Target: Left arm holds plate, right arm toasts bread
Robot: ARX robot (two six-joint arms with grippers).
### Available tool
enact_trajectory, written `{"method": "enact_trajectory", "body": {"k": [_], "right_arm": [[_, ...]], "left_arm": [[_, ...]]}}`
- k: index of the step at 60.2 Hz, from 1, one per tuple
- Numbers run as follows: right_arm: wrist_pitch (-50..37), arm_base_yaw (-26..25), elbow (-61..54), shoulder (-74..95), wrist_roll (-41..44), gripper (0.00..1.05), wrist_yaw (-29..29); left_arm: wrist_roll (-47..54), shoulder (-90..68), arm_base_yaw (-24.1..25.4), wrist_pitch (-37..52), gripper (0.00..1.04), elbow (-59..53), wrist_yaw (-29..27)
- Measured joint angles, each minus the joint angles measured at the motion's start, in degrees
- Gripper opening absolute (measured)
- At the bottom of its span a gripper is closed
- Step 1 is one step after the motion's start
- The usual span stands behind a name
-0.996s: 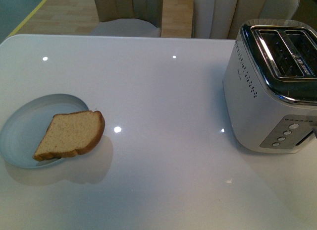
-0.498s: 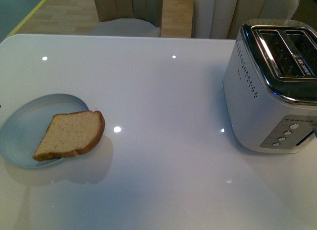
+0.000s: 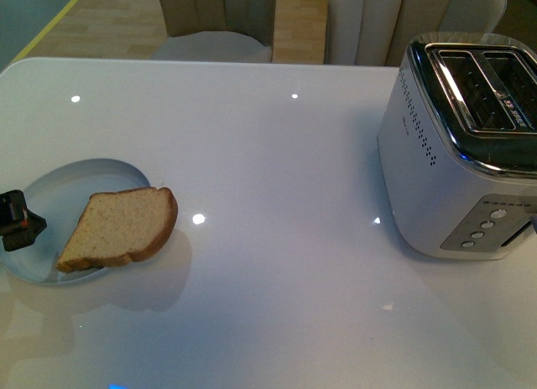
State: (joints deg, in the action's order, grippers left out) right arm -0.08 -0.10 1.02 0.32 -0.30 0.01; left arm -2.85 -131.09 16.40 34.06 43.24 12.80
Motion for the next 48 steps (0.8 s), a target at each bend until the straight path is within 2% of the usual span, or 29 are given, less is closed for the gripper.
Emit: {"method": "enact_trajectory", "body": {"k": [27,48], "right_arm": [[0.0,0.0,0.0,0.0,0.0,0.96,0.0],[0.0,0.0,0.0,0.0,0.02,0.96,0.0]], "left_arm": [[0.13,-3.82,-2.21,-1.42,0.97,3.04,-2.78],[-2.16,-4.22,-2.49,-3.37,0.39,3.82,-3.52]]}}
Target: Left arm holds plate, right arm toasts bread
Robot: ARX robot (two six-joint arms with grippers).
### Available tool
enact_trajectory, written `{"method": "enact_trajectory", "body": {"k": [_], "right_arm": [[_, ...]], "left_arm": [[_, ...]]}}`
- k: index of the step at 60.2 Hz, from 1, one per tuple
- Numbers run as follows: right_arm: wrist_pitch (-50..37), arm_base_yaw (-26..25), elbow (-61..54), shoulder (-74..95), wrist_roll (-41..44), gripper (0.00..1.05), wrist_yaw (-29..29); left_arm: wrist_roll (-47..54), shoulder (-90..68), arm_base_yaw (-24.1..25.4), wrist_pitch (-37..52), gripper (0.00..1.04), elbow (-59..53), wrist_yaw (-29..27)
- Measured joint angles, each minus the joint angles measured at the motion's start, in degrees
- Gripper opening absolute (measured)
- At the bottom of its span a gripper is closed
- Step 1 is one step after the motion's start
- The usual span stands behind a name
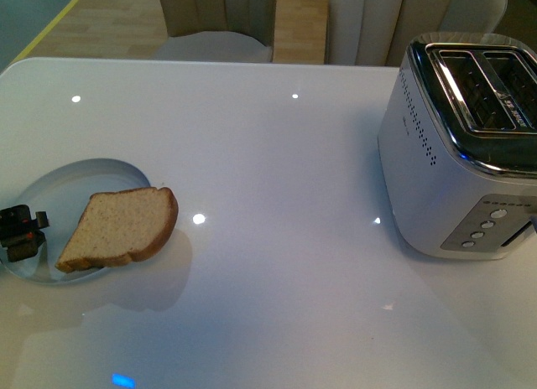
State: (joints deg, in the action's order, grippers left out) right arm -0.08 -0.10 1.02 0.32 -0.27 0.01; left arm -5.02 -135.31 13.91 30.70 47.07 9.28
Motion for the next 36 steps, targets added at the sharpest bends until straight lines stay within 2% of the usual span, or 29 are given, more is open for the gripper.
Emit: {"method": "enact_trajectory", "body": {"k": [13,36], "right_arm": [[0.0,0.0,0.0,0.0,-0.02,0.96,0.0],[0.0,0.0,0.0,0.0,0.0,0.96,0.0]], "left_arm": [[-5.9,1.09,0.76,-1.29,0.03,0.09,3.15],[-13.35,7.37,3.15,-2.69,0.03,-1.2,7.15]]}}
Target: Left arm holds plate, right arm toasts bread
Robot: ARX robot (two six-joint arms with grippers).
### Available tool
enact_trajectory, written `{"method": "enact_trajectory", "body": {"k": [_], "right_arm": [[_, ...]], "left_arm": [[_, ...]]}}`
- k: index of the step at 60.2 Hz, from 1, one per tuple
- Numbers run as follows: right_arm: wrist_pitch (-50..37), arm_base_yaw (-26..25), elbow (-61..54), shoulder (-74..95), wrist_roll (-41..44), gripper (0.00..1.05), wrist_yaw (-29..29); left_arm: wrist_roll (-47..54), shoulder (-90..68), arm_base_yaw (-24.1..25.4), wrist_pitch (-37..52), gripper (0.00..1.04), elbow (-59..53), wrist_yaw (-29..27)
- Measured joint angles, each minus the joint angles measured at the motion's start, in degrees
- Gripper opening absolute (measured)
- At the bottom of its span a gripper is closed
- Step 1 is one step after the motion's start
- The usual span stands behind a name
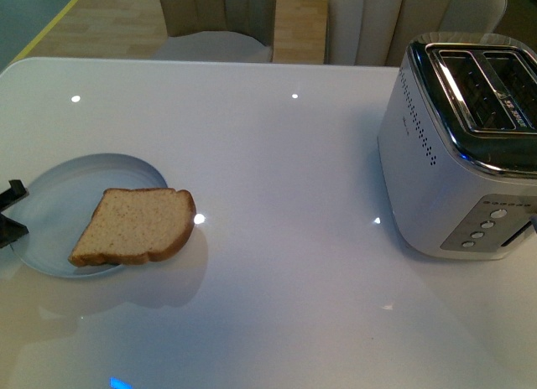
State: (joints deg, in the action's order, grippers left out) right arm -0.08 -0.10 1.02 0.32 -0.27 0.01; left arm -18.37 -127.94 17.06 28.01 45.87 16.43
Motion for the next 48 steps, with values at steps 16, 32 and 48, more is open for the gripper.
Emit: {"method": "enact_trajectory", "body": {"k": [16,32,48], "right_arm": [[0.0,0.0,0.0,0.0,0.0,0.96,0.0],[0.0,0.0,0.0,0.0,0.0,0.96,-0.02],[0.0,0.0,0.0,0.0,-0.02,0.96,0.0]], "left_arm": [[-5.14,11.19,0.15,-6.12,0.03,-2.21,3.5],[-9.6,24.13,-4.33,-12.33,0.03,-3.04,4.52],[-14.16,32.72,-13.53,-20.83,0.03,2.21,1.11]]}}
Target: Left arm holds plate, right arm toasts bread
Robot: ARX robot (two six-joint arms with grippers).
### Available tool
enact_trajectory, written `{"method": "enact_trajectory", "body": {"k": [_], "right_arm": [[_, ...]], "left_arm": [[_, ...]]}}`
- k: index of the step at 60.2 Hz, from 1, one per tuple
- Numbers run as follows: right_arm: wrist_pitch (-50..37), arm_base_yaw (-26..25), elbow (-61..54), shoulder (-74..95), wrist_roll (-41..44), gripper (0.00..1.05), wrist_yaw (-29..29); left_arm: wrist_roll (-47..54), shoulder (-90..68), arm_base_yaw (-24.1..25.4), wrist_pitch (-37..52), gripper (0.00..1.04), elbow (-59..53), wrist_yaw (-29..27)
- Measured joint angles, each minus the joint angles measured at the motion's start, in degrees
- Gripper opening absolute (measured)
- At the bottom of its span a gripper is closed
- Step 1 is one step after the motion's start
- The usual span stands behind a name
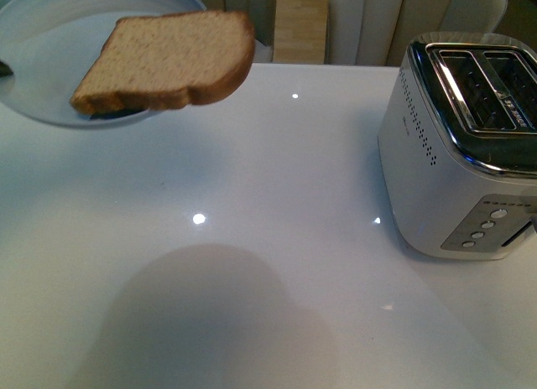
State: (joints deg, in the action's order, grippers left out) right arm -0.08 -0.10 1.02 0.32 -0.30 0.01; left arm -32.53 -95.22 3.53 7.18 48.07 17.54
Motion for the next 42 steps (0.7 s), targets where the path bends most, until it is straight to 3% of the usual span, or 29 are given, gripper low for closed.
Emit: {"method": "enact_trajectory", "body": {"k": [24,40,42], "right_arm": [[0.0,0.0,0.0,0.0,0.0,0.96,0.0],[0.0,0.0,0.0,0.0,0.0,0.96,0.0],[5.14,-1.29,1.88,2.34,-3.04,0.96,-5.2]], "left_arm": [[-5.84,2.43,-17.11,-10.32,0.03,10.54,-5.75],[-9.29,2.05,-20.92,-11.28,0.03,12.57,-8.35],[-9.66,2.05,-21.11,-11.32,0.03,12.68,-8.39]]}}
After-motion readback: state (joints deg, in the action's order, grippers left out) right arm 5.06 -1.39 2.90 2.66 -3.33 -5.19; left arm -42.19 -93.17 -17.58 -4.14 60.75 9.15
